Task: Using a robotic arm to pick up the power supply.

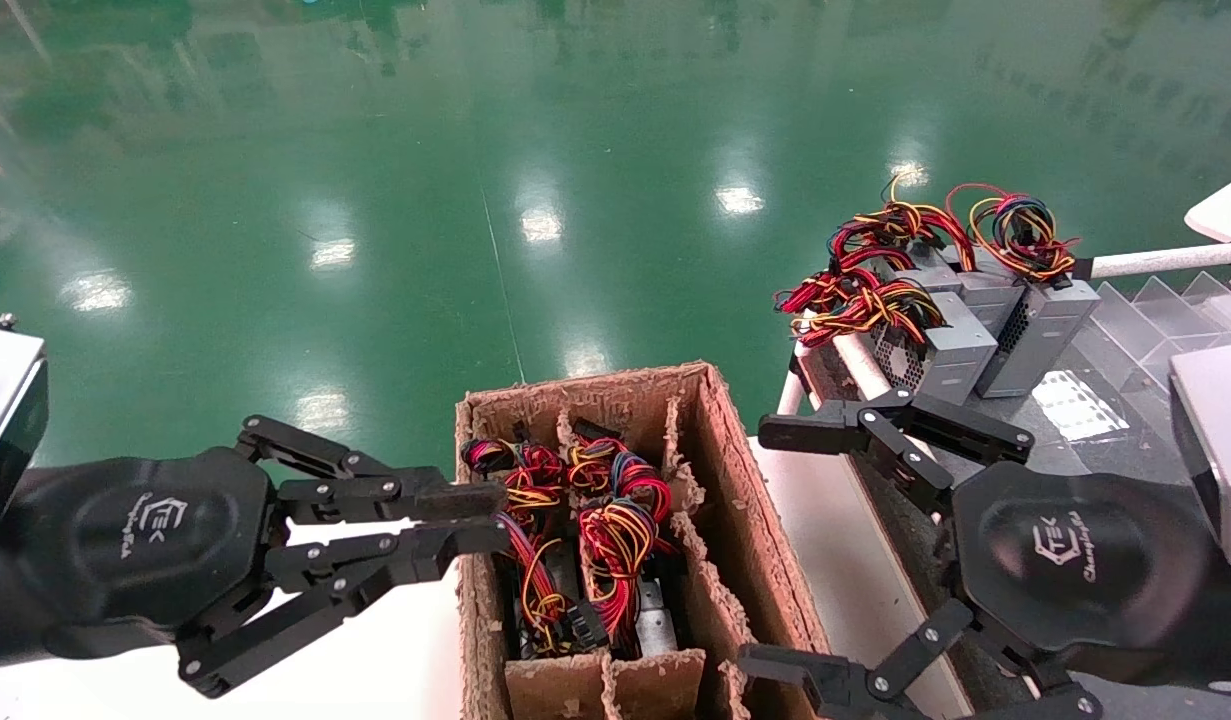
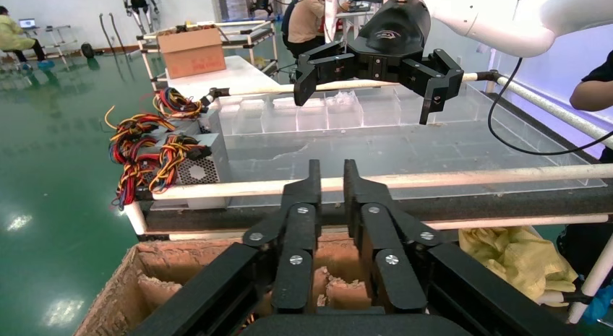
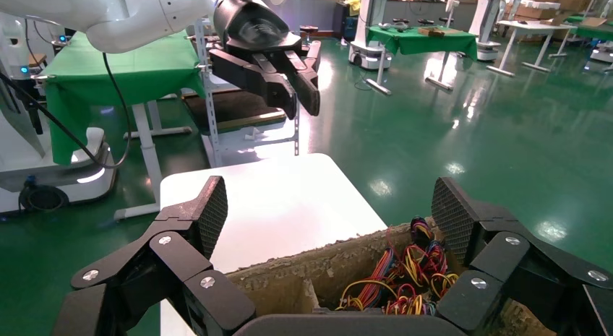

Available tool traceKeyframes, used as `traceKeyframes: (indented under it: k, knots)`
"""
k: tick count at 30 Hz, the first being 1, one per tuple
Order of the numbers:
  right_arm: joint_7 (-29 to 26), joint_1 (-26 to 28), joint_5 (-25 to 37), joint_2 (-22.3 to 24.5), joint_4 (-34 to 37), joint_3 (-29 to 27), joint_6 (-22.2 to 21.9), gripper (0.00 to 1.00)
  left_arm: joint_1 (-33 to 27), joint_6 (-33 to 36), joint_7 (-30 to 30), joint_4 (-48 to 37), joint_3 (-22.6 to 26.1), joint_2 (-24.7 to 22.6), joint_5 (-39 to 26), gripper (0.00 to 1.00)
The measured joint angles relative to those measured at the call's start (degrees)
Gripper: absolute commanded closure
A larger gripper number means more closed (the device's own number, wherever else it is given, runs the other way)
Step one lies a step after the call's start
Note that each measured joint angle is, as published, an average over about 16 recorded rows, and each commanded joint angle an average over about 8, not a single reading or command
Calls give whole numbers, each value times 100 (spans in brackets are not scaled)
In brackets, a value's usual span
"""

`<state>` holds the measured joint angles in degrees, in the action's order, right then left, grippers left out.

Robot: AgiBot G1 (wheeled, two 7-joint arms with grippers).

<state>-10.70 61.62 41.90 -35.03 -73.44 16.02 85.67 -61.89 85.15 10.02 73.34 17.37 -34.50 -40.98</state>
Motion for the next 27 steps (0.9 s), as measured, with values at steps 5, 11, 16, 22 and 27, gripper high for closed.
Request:
traceKeyframes:
  k: [5, 11, 16, 22, 27]
  knots:
    - [0, 0, 0, 0, 0, 0, 0, 0, 0, 0, 0, 0, 0, 0, 0, 100]
    - [0, 0, 0, 0, 0, 0, 0, 0, 0, 0, 0, 0, 0, 0, 0, 53]
    - [0, 0, 0, 0, 0, 0, 0, 0, 0, 0, 0, 0, 0, 0, 0, 0]
    - [-5, -2, 7, 1, 7, 3, -6, 0, 0, 0, 0, 0, 0, 0, 0, 0]
    - [-52, 12, 92, 3, 62, 39, -64, 0, -1, 0, -1, -1, 1, 0, 0, 0]
